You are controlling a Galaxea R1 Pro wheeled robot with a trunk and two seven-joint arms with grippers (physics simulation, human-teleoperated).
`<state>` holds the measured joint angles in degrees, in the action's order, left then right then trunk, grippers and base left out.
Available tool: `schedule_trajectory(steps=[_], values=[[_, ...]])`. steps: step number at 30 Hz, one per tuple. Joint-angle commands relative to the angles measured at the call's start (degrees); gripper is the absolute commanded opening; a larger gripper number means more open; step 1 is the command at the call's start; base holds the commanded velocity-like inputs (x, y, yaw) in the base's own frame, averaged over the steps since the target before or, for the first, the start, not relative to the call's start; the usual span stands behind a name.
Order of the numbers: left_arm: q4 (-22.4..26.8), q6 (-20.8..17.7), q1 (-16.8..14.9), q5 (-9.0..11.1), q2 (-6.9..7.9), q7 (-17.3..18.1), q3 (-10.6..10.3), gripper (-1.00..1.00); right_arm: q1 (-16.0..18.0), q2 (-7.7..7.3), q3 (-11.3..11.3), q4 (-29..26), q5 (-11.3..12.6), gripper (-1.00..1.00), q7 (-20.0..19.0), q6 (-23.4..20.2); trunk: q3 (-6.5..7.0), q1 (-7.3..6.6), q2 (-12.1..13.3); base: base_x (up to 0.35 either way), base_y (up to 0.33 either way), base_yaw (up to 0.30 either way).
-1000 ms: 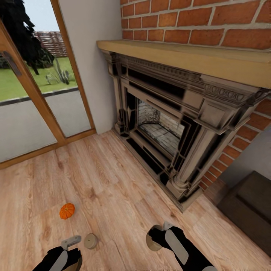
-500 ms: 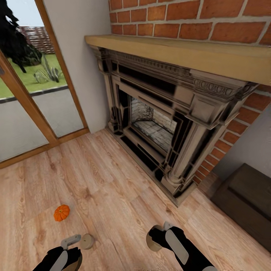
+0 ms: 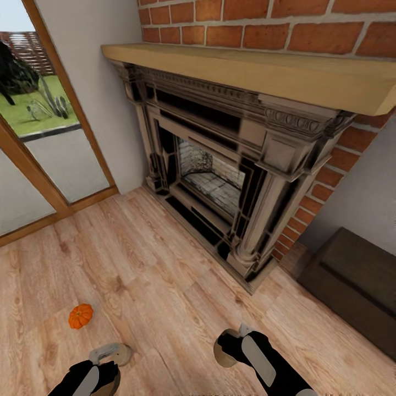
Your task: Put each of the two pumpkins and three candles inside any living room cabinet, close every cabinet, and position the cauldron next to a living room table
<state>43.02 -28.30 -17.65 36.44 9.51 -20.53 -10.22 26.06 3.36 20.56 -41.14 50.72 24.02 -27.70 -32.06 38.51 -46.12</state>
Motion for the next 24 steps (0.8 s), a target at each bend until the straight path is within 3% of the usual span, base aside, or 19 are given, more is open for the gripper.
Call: schedule_trajectory(steps=[1, 18, 24], values=[[0.13, -0.09, -0.01, 0.58, 0.08, -0.56, -0.32, -1.0, 0.05, -0.02, 0.19, -0.08, 0.58, -1.0, 0.5, -0.01, -0.13, 0.01, -0.05, 0.0, 0.0, -0.204], [-0.09, -0.09, -0.01, 0.65, 0.01, -0.56, -0.31, -1.0, 0.05, 0.22, 0.1, 4.01, 0.37, -1.0, 0.44, 1.25, -1.17, 0.01, -0.05, 0.0, 0.0, -0.219], [-1.46, -0.09, -0.01, 0.65, -0.01, -0.56, -1.83, -1.0, 0.05, 0.12, 0.1, 4.1, 0.37, -1.0, 0.42, 1.32, -1.53, 0.01, -0.05, 0.0, 0.0, -0.221]])
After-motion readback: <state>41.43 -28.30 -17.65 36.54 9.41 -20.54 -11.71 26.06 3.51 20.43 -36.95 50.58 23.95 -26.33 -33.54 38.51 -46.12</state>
